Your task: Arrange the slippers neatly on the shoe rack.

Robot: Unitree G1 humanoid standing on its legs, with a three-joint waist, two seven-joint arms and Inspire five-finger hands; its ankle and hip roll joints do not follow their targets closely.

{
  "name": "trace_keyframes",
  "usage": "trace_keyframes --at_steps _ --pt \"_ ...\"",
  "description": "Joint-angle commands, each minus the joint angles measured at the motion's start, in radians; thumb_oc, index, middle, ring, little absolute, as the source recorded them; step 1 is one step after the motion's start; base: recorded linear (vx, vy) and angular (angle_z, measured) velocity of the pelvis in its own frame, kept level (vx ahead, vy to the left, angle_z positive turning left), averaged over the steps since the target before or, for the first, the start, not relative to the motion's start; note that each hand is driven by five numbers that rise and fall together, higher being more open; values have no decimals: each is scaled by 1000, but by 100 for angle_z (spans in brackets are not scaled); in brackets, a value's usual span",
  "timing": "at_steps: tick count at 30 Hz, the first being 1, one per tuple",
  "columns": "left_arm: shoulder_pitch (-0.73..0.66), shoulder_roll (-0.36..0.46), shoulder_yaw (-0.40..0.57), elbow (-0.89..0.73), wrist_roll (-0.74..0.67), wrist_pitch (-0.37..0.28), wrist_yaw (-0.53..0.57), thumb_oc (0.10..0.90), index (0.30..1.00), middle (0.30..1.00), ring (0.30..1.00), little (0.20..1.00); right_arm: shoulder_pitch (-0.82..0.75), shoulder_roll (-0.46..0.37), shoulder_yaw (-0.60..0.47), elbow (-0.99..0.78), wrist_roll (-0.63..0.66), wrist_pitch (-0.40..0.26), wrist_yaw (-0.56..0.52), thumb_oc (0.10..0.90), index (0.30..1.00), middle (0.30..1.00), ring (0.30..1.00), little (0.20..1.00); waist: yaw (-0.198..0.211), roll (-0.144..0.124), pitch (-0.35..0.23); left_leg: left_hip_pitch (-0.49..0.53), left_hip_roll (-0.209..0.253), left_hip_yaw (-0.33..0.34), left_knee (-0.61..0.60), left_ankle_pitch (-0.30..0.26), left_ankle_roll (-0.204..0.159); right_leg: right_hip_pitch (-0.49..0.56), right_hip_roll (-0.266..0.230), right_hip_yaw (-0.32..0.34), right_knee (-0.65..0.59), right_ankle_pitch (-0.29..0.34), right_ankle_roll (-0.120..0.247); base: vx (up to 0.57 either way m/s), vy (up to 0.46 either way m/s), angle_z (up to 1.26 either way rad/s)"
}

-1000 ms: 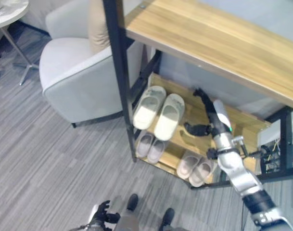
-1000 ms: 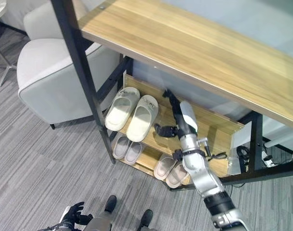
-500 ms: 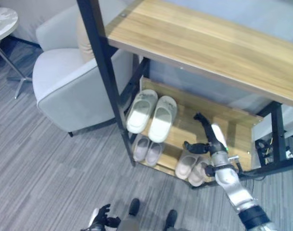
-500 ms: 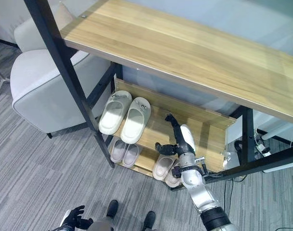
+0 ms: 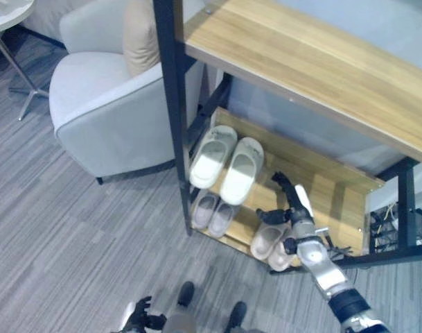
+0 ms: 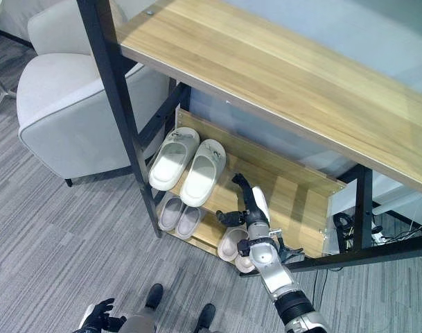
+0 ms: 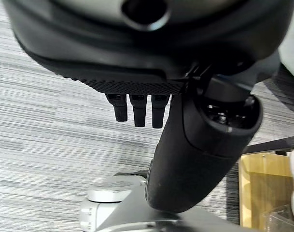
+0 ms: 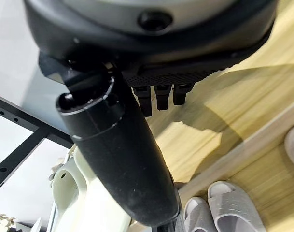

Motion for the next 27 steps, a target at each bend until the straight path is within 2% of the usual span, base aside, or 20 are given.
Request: trace_keyframes --at_steps 1,18,27 --pt "-12 -62 -58 47 15 -10 12 800 900 900 900 900 -125 -18 -22 -28 27 -55 -48 800 900 900 900 900 46 30 22 66 41 60 -33 -99 -10 28 -46 10 18 -48 70 0 0 0" --pt "-18 -83 -93 54 -12 -10 29 800 900 900 900 900 -292 35 51 84 35 -39 -69 800 900 900 900 900 59 44 14 74 36 63 -33 -102 -6 27 -51 22 21 -44 66 0 0 0" --pt "-14 -88 -99 64 -12 -3 36 800 900 900 900 900 -327 52 73 92 44 -36 -66 800 900 900 900 900 61 47 0 83 39 64 -33 -105 -8 37 -47 22 17 -46 64 0 0 0"
